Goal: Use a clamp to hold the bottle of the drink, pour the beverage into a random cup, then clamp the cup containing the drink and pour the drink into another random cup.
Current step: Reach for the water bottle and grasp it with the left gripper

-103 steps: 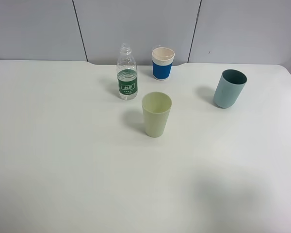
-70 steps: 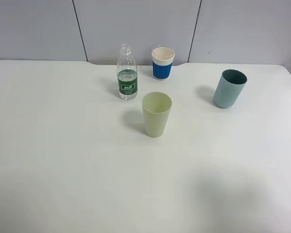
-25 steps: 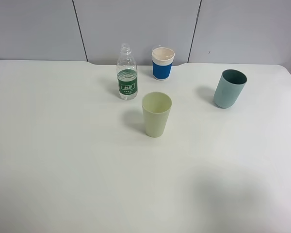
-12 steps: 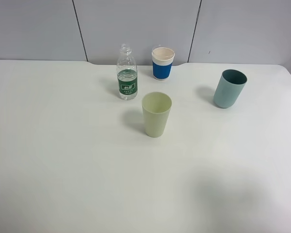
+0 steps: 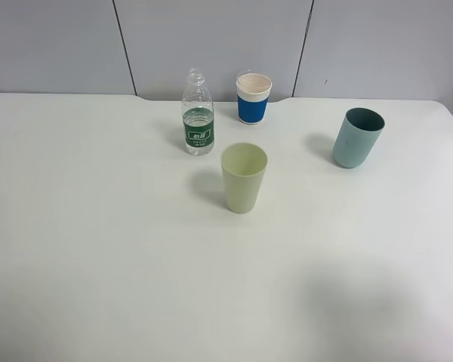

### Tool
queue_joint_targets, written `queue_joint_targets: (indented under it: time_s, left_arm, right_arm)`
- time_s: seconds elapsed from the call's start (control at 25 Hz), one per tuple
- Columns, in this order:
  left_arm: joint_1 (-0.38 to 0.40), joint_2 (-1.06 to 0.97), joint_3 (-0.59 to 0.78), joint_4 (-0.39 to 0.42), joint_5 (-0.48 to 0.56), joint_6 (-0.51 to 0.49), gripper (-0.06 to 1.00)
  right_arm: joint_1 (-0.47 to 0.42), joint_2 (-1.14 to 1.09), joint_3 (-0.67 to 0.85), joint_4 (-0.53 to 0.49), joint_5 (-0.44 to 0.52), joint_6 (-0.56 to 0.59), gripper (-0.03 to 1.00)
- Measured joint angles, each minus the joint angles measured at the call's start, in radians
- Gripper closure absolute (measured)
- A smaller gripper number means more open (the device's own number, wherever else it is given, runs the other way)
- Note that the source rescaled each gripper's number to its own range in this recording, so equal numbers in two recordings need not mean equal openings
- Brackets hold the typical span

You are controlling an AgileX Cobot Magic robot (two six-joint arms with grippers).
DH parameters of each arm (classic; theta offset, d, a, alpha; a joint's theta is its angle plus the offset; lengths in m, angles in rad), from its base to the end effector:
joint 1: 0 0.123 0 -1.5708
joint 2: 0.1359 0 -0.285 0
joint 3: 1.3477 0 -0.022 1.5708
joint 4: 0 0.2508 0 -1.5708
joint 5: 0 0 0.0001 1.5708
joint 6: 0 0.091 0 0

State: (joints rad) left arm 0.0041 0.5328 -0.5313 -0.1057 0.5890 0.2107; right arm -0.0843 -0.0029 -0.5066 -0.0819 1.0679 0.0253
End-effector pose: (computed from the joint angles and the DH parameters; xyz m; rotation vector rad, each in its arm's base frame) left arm 0.1040 -0.0049 0.2994 0.1586 2.0645 0.0171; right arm -0.0070 -0.0060 0.2787 0.1164 2.0386 -0.1349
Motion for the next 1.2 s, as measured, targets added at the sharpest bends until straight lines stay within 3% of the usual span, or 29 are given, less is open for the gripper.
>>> queue_joint_targets:
  time_s: [0.36,0.52,0.96,1.2]
  left_arm:
    - [0.000,0.289,0.000,-0.020,-0.038,0.015,-0.06]
    - [-0.044,0.369,0.000,-0.022,-0.064,0.019,-0.06]
    - [-0.193,0.603,0.000,-0.035,-0.281,0.026,-0.06]
    - [-0.216,0.722,0.000,-0.037,-0.406,0.026,-0.06]
  right_arm:
    - [0.000,0.000,0.000,0.000,0.000,0.000,-0.03]
    - [0.000,0.000,0.000,0.000,0.000,0.000,-0.03]
    - [0.000,0.000,0.000,0.000,0.000,0.000,-0.03]
    - [0.000,0.000,0.000,0.000,0.000,0.000,-0.03]
